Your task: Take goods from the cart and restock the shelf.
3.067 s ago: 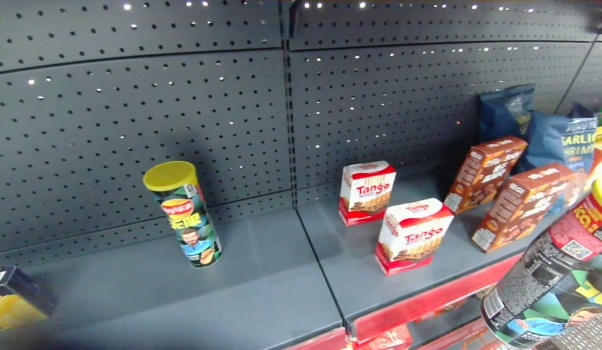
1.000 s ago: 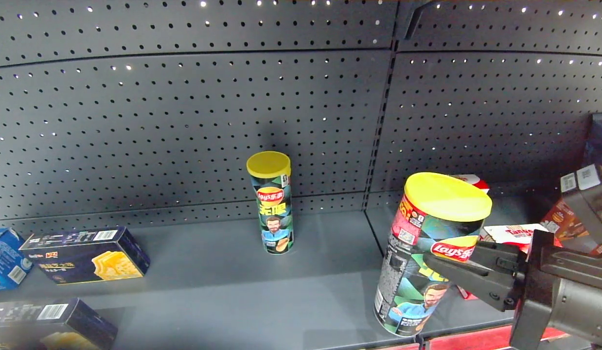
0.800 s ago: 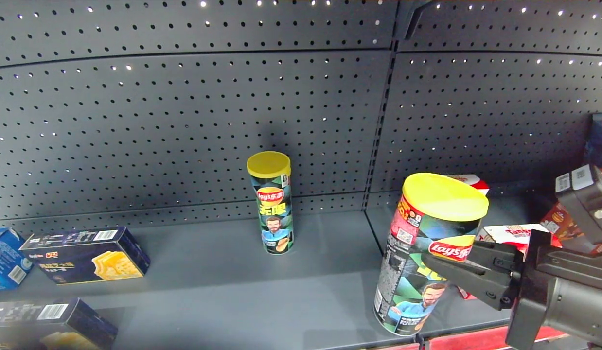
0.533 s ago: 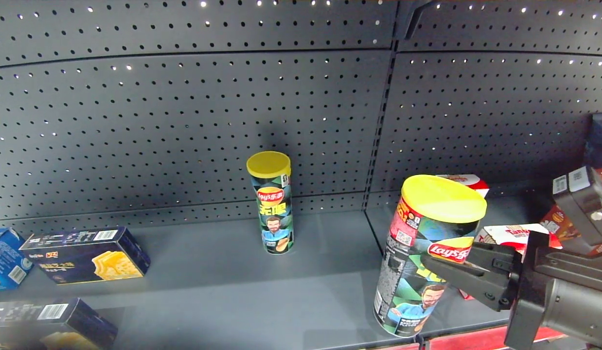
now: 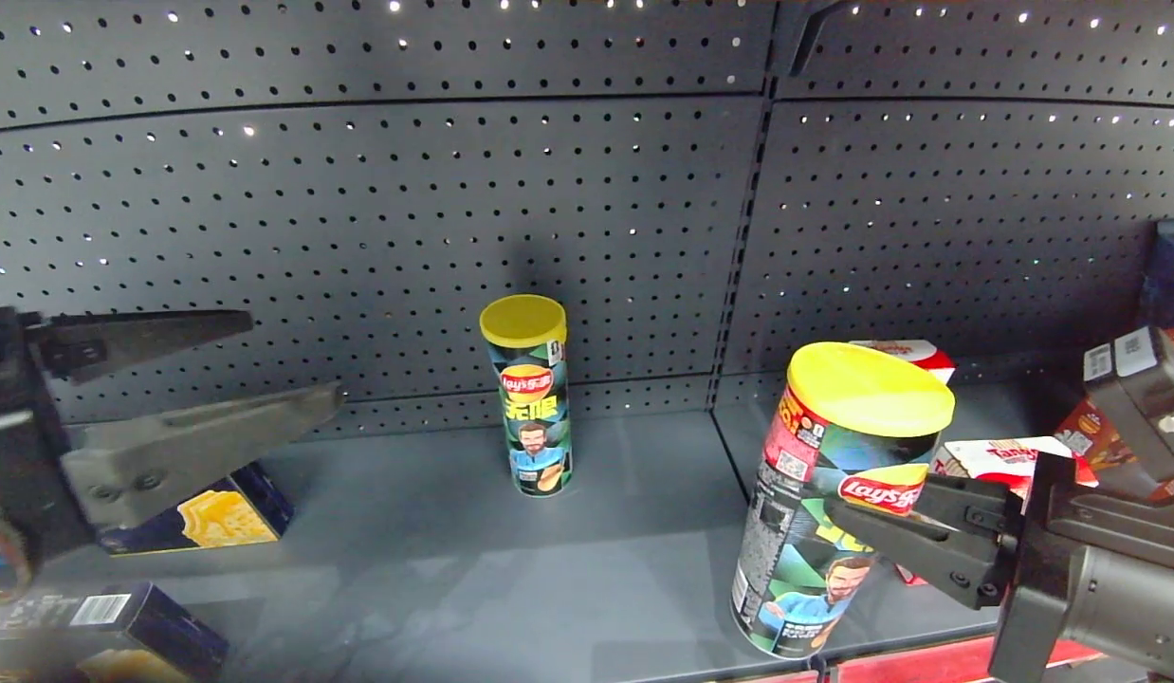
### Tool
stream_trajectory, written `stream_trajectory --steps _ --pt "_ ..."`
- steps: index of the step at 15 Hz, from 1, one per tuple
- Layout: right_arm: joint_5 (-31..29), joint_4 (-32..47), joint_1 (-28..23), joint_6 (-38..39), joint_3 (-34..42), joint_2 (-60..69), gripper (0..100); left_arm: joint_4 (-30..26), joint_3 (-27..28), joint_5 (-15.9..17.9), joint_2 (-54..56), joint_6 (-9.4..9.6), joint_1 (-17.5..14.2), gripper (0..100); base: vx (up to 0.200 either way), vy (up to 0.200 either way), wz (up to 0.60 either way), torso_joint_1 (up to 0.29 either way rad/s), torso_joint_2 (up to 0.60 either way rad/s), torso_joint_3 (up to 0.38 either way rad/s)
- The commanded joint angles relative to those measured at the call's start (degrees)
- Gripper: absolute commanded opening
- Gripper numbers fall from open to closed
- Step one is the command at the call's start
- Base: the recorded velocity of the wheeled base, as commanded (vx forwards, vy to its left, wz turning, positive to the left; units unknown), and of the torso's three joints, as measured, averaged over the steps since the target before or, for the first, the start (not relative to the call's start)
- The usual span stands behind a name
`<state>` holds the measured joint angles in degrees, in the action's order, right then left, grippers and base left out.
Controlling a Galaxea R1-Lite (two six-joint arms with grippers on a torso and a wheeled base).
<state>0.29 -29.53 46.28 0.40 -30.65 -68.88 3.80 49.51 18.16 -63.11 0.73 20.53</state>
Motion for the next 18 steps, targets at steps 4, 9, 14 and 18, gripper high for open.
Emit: stream_trajectory --steps 4,9,14,18 --pt "-0.03 -0.01 -0.4 0.13 0.15 0.76 0 9.47 3.05 11.46 -20.65 0.5 -6.47 100 0.0 0.0 0.0 0.0 0.0 0.0" --pt "0.15 -0.01 -0.92 0.13 0.68 0.76 0 22.21 -1.61 19.37 -26.45 6.12 -11.56 100 0.0 0.0 0.0 0.0 0.0 0.0" --pt "0.32 -0.09 -1.28 0.13 0.68 0.5 0 28.19 -6.97 25.69 -28.56 6.3 -13.59 100 0.0 0.0 0.0 0.0 0.0 0.0" --pt "0.32 -0.09 -1.19 0.13 1.38 0.76 0 42.25 -8.2 28.59 -37.26 6.39 -14.82 100 0.0 0.0 0.0 0.0 0.0 0.0"
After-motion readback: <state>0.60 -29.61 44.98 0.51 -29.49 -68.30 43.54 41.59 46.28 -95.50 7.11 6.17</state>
